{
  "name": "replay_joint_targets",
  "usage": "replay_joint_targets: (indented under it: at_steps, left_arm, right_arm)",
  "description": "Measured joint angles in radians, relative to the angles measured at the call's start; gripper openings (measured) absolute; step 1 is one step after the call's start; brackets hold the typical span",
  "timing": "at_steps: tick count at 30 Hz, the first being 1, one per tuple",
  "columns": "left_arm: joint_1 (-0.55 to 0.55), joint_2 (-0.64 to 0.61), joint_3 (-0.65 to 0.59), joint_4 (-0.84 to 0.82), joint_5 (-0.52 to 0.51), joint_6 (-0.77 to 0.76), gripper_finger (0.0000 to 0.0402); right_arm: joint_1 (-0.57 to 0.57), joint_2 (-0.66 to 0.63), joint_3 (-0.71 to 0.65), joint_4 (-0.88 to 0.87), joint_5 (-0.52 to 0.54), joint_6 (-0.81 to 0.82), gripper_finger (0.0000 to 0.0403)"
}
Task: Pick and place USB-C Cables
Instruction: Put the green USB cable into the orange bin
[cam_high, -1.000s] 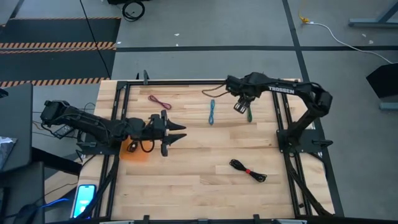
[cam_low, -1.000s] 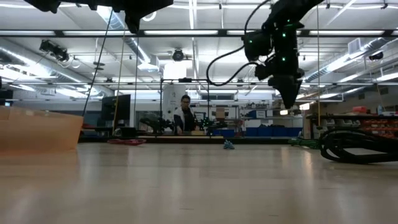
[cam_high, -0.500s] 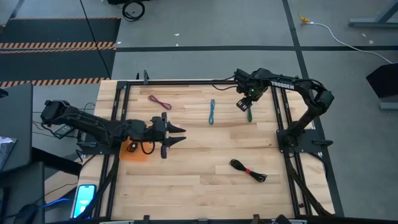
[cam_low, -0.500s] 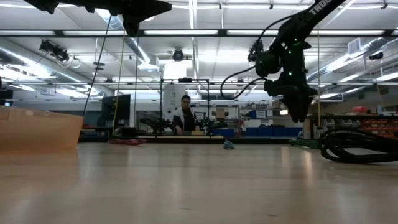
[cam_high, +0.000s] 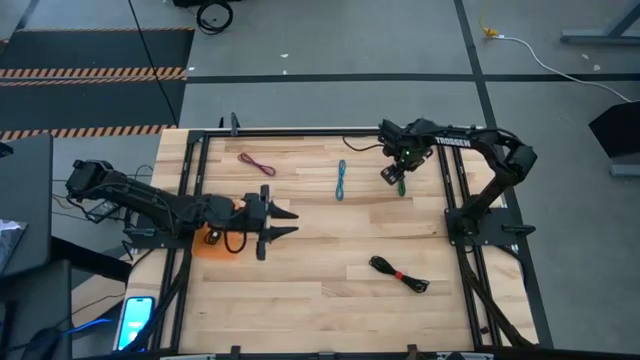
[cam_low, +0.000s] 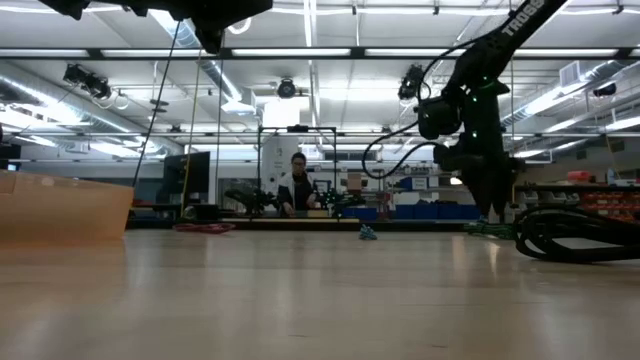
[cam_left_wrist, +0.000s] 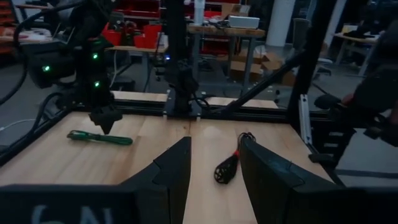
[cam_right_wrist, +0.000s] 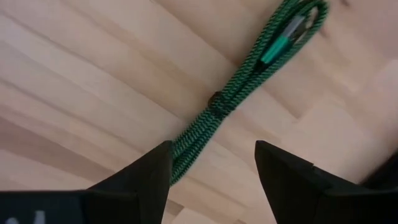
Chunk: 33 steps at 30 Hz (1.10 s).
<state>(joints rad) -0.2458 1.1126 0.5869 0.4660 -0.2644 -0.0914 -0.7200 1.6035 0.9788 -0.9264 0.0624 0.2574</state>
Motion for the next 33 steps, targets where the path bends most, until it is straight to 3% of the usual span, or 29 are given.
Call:
replay_joint_targets:
  at_steps: [5, 14, 33]
  left_arm:
    - [0.001, 0.000, 0.000, 0.000, 0.000, 0.007, 0.0144]
    - [0.002, 0.000, 0.000, 0.001, 0.000, 0.012, 0.0144]
    - [0.001, 0.000, 0.001, -0.016, 0.000, -0.002, 0.0144]
  right_arm:
    - [0.003, 0.000, -0.035, 0.078, -0.055, 0.006, 0.0235]
    - [0.003, 0.000, -0.036, 0.077, 0.010, -0.004, 0.0234]
    - [0.010, 0.000, -0.142, 0.156, -0.013, 0.005, 0.0233]
